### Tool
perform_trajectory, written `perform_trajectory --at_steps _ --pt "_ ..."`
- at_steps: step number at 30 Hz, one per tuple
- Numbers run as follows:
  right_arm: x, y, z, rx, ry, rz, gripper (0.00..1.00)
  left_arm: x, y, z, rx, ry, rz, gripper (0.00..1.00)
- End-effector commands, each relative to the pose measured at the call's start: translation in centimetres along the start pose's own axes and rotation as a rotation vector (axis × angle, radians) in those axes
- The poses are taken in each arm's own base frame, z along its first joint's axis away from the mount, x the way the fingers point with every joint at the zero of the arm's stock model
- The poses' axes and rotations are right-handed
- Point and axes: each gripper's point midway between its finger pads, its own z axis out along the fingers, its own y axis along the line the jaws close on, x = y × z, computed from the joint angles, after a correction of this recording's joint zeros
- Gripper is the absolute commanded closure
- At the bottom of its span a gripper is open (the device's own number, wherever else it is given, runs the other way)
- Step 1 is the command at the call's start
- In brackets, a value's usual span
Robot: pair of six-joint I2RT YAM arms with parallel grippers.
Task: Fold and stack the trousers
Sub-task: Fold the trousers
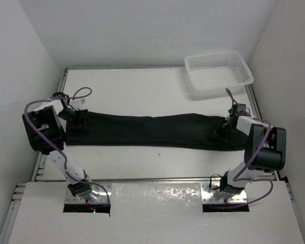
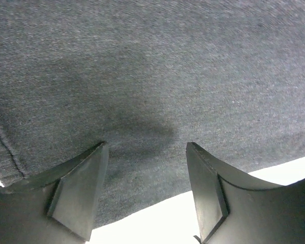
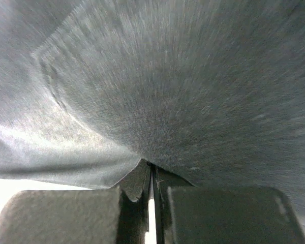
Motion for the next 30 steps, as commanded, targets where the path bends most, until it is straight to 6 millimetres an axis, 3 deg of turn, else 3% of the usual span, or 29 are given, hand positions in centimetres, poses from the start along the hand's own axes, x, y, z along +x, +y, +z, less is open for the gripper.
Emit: perform_trajectory --at_steps 1,2,4,6,9,11,12,15,18,22,27,30 --pt "-6.6 -2.1 -2.4 0.167 -0.225 -0.108 0.99 -2.1 2.9 -2.4 -0.095 -0.113 0.072 0.38" --pt "-6.8 -2.2 -2.8 0.182 -0.227 -0.113 0.96 -2.9 2.6 -3.3 -0.092 -0.150 0.082 0.37" --pt "-8.6 -1.2 -5.2 0.170 -0.296 -0.118 0.79 -4.1 2.7 -6.6 -0.126 -0.227 0.053 0.37" --pt "-9.2 -0.6 -6.9 0.149 -0.325 -0.104 0.74 -4.1 5.4 -9.4 -0.261 -0.270 -0.024 0.36" --pt "-9.0 0.0 -8.1 0.128 -0.346 -0.110 0.66 -2.6 9.5 -11.2 -0.376 -0.301 -0.189 0.32" --pt "-8.7 0.0 -8.3 0.123 -0.351 -0.112 0.62 -1.4 11.2 -10.6 -0.378 -0.300 -0.270 0.31" --pt "-8.4 -0.1 -8.2 0.124 -0.346 -0.112 0.61 -1.0 11.3 -9.2 -0.349 -0.266 -0.280 0.31" --pt "-7.7 -0.5 -7.9 0.138 -0.314 -0.121 0.58 -0.3 10.4 -6.5 -0.239 -0.200 -0.276 0.27" --pt "-7.5 -0.9 -8.1 0.157 -0.305 -0.120 0.57 -0.2 9.1 -5.2 -0.145 -0.198 -0.261 0.22" --pt "-7.1 -2.0 -8.7 0.185 -0.321 -0.091 0.54 1.4 10.5 -3.5 -0.213 -0.139 -0.284 0.19" --pt "-6.7 -3.2 -9.3 0.204 -0.329 -0.054 0.53 3.8 7.8 -0.4 -0.077 -0.025 -0.276 0.29" --pt "-6.9 -3.6 -9.8 0.228 -0.341 -0.060 0.53 5.7 6.5 0.7 -0.041 0.035 -0.255 0.45"
